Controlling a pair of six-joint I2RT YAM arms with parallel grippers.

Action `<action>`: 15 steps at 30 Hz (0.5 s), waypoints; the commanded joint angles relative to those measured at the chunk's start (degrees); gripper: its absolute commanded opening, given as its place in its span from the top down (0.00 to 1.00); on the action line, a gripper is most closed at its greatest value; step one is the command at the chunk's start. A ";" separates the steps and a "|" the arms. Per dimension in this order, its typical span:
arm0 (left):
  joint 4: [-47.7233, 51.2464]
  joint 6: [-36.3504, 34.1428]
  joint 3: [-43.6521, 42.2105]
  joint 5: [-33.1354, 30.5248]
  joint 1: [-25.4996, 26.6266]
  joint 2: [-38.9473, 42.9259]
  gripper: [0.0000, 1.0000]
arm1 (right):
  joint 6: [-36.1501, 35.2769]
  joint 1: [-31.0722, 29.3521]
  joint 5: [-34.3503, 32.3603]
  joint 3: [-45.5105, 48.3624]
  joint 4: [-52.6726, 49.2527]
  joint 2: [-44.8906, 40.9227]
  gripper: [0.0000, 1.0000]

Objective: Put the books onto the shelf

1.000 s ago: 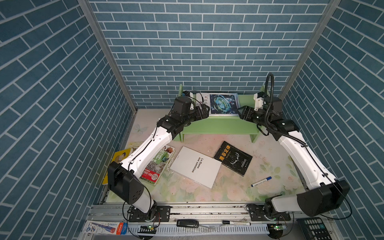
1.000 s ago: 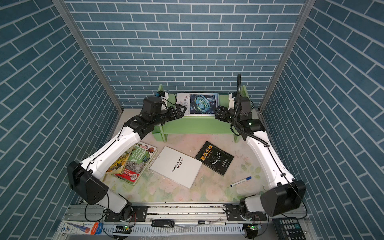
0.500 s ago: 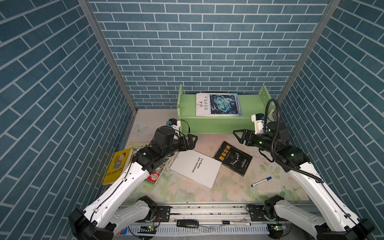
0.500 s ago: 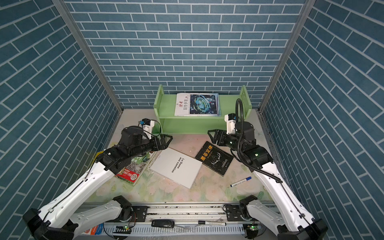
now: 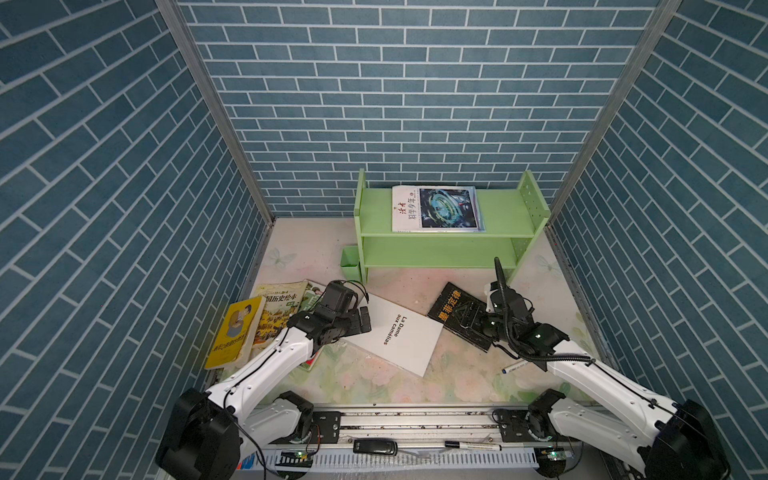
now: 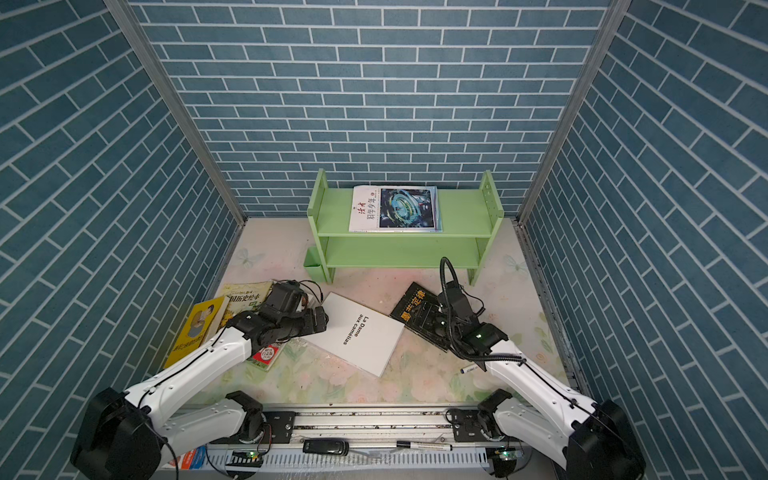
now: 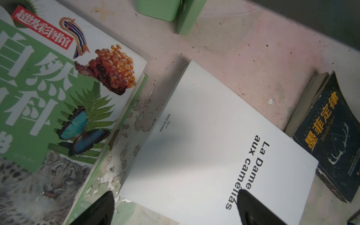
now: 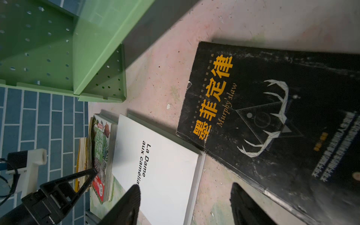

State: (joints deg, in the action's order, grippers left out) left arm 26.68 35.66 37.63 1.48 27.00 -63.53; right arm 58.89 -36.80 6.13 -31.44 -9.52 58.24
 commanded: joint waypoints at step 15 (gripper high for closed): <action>-8.06 0.20 -3.60 2.42 -4.41 -10.43 0.00 | 9.62 -4.66 1.46 1.61 12.80 18.27 0.28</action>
State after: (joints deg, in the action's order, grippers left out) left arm 19.92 35.09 34.74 3.07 23.05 -73.01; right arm 65.32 -40.60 7.14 -29.06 0.82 73.69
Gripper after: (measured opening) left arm 0.996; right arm 0.723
